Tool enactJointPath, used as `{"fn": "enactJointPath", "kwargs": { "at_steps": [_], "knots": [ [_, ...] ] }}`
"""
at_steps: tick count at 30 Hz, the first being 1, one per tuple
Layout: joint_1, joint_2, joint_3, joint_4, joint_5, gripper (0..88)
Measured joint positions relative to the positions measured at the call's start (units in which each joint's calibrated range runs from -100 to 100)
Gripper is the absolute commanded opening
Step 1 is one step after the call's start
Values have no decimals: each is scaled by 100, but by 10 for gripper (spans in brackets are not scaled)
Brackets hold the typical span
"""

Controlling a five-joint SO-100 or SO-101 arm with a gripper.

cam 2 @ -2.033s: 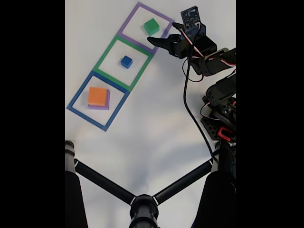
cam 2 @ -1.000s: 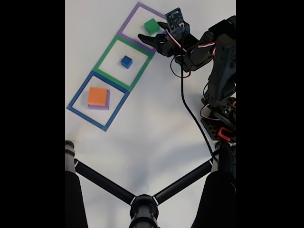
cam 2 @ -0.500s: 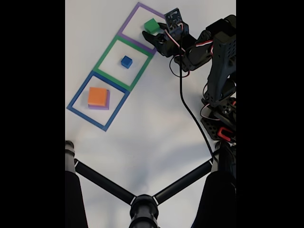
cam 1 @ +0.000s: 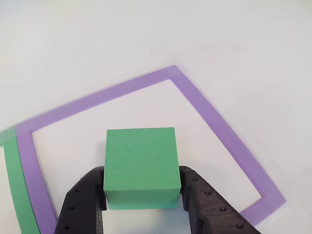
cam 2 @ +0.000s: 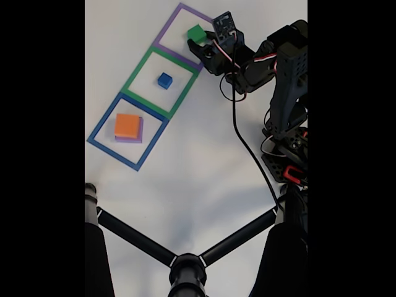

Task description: Tower of hanoi

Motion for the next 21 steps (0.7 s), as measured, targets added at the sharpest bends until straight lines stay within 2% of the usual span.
{"fn": "enactJointPath", "kwargs": {
  "at_steps": [5, 11, 16, 21],
  "knots": [
    [-165, -974, 34, 768, 0, 57],
    [-428, -2821, 86, 2675, 0, 57],
    [-758, -4568, -232, 4899, 0, 54],
    [-1059, -6012, -1419, 7827, 0, 47]
  ]
}}
